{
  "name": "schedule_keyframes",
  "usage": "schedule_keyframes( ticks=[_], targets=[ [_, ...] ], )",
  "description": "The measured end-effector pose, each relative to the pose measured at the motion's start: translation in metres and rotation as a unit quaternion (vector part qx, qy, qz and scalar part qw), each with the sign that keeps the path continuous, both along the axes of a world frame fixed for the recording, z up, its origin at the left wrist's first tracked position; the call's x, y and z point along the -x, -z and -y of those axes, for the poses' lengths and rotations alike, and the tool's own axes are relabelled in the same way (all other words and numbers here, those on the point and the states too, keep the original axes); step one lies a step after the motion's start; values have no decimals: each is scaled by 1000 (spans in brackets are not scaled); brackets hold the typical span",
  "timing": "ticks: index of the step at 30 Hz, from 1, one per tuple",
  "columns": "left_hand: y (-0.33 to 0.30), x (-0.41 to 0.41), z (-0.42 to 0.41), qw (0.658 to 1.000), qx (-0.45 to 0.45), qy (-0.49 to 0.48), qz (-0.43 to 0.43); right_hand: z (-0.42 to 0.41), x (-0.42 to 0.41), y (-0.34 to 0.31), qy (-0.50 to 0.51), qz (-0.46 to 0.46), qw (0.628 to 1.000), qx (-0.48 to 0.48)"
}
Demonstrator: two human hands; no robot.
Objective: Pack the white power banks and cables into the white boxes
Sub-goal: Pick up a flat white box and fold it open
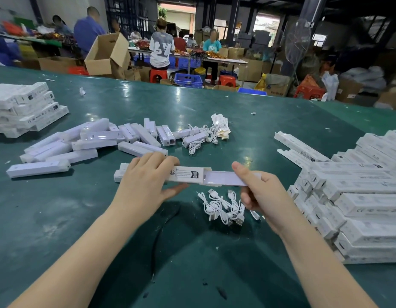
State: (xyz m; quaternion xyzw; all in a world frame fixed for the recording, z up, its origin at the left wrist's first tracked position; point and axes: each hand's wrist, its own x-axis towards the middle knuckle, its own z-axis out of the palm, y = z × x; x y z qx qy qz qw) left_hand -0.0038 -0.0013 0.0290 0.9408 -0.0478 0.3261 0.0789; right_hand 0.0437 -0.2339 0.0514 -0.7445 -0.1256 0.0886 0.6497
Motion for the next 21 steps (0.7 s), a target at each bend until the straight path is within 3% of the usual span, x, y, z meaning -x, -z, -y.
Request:
schedule_keyframes(
  ticks=[6, 12, 17, 21],
  targets=[
    [2, 1, 7, 1000, -7, 4, -24, -17, -1, 10, 8, -25, 1000, 0],
    [4, -1, 7, 999, 45, -18, -17, -11, 0, 6, 19, 88, 990, -106],
    [6, 0, 13, 999, 40, 1, -33, -19, 9, 10, -52, 154, 987, 8],
    [6, 0, 13, 999, 43, 15, -30, -22, 15, 12, -67, 151, 985, 60]
  ],
)
